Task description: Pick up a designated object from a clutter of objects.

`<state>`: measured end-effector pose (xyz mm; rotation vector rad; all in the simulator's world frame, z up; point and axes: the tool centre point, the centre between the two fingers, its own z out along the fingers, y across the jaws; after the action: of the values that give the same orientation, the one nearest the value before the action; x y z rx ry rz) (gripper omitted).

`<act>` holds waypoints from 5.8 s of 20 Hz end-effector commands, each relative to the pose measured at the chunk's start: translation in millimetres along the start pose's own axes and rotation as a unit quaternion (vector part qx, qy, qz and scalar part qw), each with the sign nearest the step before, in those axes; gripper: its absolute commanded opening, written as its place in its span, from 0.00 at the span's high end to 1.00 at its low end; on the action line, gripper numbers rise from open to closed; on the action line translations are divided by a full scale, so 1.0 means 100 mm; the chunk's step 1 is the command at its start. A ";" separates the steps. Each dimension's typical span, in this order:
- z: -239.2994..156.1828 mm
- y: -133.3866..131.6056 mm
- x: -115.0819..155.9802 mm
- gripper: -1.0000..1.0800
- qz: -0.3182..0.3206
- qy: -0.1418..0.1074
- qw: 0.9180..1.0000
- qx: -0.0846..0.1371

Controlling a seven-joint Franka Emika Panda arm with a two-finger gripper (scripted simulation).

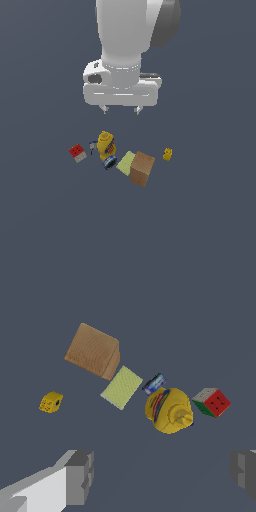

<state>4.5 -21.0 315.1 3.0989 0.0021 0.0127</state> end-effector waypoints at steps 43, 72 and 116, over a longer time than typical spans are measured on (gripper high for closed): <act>1.56 -1.58 0.19 0.04 0.103 -0.003 0.995 0.008; 2.54 -2.28 -0.03 0.04 0.172 -0.008 0.985 0.020; 1.71 -1.96 -0.32 1.00 0.173 -0.008 0.985 0.020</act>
<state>-22.9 170.7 122.2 3.0938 -0.5411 -0.0006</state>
